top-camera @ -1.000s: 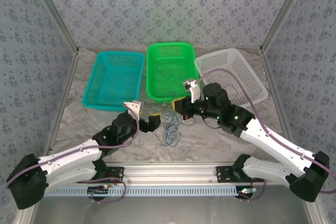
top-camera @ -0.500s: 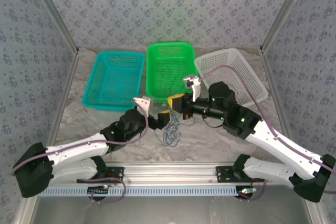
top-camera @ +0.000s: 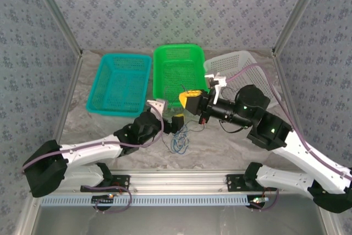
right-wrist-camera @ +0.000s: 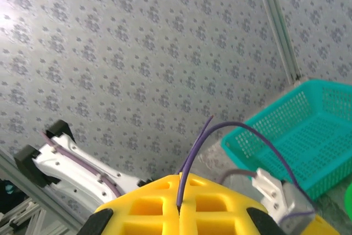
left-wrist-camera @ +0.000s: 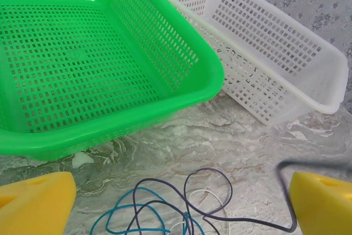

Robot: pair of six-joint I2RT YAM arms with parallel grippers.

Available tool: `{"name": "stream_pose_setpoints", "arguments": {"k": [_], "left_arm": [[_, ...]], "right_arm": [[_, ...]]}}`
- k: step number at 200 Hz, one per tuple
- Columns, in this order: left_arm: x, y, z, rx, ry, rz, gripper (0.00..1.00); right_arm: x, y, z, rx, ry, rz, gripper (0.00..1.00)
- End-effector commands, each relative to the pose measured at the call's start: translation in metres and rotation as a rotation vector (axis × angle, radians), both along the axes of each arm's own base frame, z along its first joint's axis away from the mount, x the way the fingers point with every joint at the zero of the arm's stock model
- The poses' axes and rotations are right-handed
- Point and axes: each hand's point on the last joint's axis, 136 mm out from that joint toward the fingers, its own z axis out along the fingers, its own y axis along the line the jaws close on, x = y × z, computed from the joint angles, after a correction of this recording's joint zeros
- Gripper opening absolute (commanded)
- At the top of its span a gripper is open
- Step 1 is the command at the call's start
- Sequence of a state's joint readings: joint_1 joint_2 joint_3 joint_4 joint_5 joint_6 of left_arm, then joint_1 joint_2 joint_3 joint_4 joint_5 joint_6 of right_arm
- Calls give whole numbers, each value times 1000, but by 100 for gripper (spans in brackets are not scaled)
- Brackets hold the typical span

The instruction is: Untangle the cables

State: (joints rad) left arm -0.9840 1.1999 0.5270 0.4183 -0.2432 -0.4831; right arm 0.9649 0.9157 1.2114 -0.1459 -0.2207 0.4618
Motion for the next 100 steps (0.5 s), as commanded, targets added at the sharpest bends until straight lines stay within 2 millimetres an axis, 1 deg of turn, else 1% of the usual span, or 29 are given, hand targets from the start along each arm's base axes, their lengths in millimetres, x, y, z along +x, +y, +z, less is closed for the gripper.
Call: {"name": "stream_pose_setpoints", "arguments": {"k": [1,36,47,60,71,79,100], "left_arm": [[7,-13,26,-64,-42,1,99],[11,-27,23,-40,-43,-28,99],[12,-33,19,-29,-38,-37,99],[15,-38,15,-21,-33,-41,99],[18,-43,13,-11,-34,-50,96],[19,-46,12,-2,-36,-53,91],[23,-53,11,23,-42,-65,84]], "right_arm": [[-13,-10,43,76,-94,12,0],[-24,-24,80,111,-178,13,0],[-28,-26,89,123,-194,21,0],[-29,-25,94,118,-194,31,0],[-29,-24,96,109,-197,37,0],[-30,-24,99,105,-202,38,0],[-27,-30,106,79,-224,3,0]]}}
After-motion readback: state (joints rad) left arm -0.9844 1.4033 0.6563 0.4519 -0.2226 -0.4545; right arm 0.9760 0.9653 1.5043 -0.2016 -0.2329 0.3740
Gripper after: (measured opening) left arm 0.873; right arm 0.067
